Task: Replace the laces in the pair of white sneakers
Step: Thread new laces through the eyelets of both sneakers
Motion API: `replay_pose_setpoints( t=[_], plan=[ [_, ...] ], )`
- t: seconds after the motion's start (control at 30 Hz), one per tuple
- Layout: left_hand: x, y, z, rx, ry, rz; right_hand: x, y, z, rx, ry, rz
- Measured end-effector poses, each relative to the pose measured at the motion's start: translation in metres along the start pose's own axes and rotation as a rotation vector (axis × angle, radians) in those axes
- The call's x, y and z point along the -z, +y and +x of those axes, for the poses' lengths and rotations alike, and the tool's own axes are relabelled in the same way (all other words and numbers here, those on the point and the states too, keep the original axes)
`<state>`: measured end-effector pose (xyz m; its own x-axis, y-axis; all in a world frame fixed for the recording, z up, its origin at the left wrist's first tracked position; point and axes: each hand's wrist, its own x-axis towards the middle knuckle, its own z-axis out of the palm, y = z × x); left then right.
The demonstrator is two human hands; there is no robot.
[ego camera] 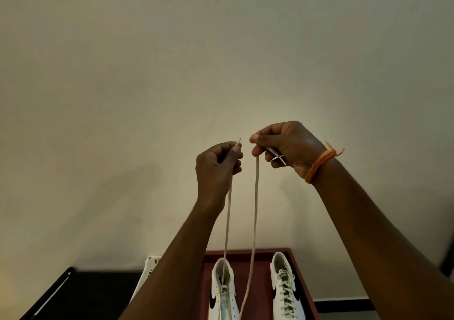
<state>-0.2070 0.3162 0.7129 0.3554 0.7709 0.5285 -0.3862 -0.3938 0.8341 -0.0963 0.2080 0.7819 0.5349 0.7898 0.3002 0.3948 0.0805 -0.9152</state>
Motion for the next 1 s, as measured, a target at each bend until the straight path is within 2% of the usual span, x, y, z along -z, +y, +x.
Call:
replay_pose_setpoints(
  t=[0.17,0.27,0.37,0.43,0.53,0.67,0.77,1.0],
  plan=[
    [-0.005,-0.027,0.001,0.085,0.035,0.118,-0.018,0.04,0.003,-0.135,-0.02,0.253],
    [0.008,-0.072,-0.002,0.111,0.001,0.364,-0.031,0.092,-0.001,-0.181,0.036,0.267],
    [0.034,-0.142,-0.022,0.264,-0.121,0.674,-0.053,0.17,-0.008,-0.238,0.15,0.13],
    [0.057,-0.199,-0.057,0.405,-0.219,0.761,-0.076,0.234,-0.019,-0.337,0.169,0.035],
    [0.087,-0.279,-0.12,0.605,-0.296,0.891,-0.115,0.328,-0.047,-0.532,0.108,-0.102],
    [0.103,-0.344,-0.177,0.762,-0.283,0.891,-0.158,0.428,-0.085,-0.597,0.022,-0.302],
    [0.103,-0.357,-0.186,0.806,-0.28,0.93,-0.179,0.462,-0.097,-0.611,-0.002,-0.389],
    [0.105,-0.374,-0.189,0.811,-0.397,1.131,-0.207,0.476,-0.093,-0.634,-0.055,-0.604]
  ],
)
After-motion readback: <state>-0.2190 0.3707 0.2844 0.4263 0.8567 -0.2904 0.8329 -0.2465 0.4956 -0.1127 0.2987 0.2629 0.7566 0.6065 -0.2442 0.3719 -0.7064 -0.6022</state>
